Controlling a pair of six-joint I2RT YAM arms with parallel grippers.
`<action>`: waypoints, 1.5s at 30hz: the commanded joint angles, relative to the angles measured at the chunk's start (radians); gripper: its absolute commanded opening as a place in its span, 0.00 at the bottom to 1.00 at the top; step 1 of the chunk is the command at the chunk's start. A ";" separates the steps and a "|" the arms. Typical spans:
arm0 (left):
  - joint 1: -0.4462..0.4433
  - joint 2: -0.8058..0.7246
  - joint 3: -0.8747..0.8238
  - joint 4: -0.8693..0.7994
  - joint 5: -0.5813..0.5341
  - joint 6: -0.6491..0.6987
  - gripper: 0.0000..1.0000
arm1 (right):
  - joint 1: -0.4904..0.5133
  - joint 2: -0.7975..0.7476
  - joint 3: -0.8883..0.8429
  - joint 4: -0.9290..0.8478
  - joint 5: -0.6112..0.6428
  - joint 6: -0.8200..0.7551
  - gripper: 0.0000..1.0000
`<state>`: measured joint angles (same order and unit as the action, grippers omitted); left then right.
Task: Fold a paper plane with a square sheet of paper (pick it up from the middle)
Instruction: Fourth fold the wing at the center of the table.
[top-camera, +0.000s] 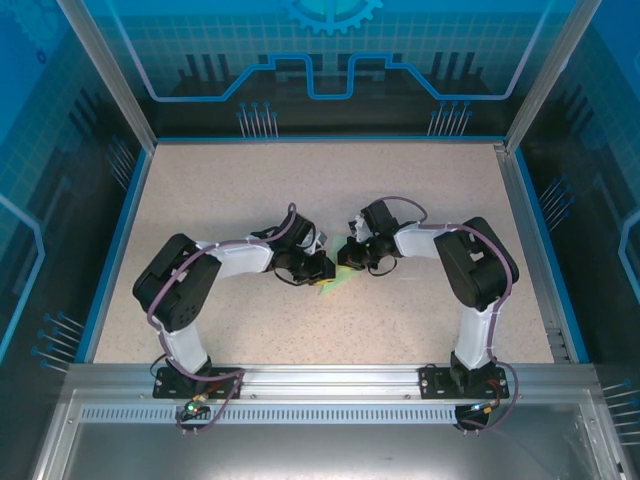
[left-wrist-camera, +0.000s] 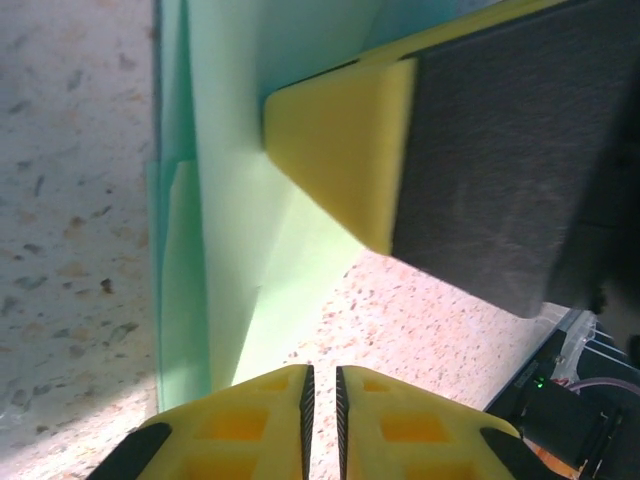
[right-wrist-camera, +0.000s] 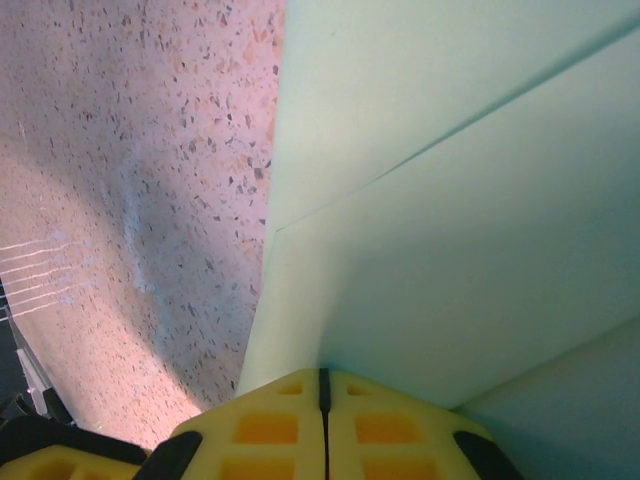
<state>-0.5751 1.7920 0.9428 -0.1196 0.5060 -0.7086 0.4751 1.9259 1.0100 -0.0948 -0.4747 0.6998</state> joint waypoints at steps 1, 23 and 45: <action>-0.011 0.028 -0.006 -0.050 0.021 -0.009 0.16 | 0.000 0.082 -0.025 -0.086 0.096 -0.004 0.06; -0.011 0.042 -0.052 -0.134 -0.078 0.012 0.12 | -0.003 0.091 -0.022 -0.106 0.109 -0.011 0.06; -0.011 0.013 -0.099 -0.150 -0.086 0.036 0.13 | -0.007 0.097 -0.018 -0.119 0.110 -0.014 0.05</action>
<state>-0.5808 1.7794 0.8776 -0.1898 0.4606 -0.7006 0.4747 1.9369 1.0229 -0.1043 -0.4816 0.6998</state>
